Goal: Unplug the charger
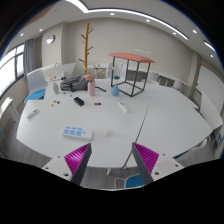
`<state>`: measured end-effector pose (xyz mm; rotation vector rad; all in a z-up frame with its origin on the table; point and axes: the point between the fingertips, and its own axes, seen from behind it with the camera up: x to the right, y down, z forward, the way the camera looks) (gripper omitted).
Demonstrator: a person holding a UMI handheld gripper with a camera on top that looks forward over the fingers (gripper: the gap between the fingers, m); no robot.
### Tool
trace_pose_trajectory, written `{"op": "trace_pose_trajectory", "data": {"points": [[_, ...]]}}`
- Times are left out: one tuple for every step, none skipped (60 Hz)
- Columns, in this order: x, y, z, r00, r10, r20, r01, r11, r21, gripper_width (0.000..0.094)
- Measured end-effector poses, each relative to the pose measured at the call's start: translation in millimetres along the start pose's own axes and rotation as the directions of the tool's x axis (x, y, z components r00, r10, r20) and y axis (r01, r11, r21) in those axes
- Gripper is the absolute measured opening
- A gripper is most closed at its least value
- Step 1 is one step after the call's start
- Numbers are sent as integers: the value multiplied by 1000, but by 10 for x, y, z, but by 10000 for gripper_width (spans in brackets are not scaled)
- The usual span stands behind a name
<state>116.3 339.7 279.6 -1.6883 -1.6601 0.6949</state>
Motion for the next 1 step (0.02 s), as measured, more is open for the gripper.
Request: {"op": "trace_pose_trajectory", "data": {"points": [[8, -12, 5, 1000, -5, -3, 5, 1000, 8, 855]]}}
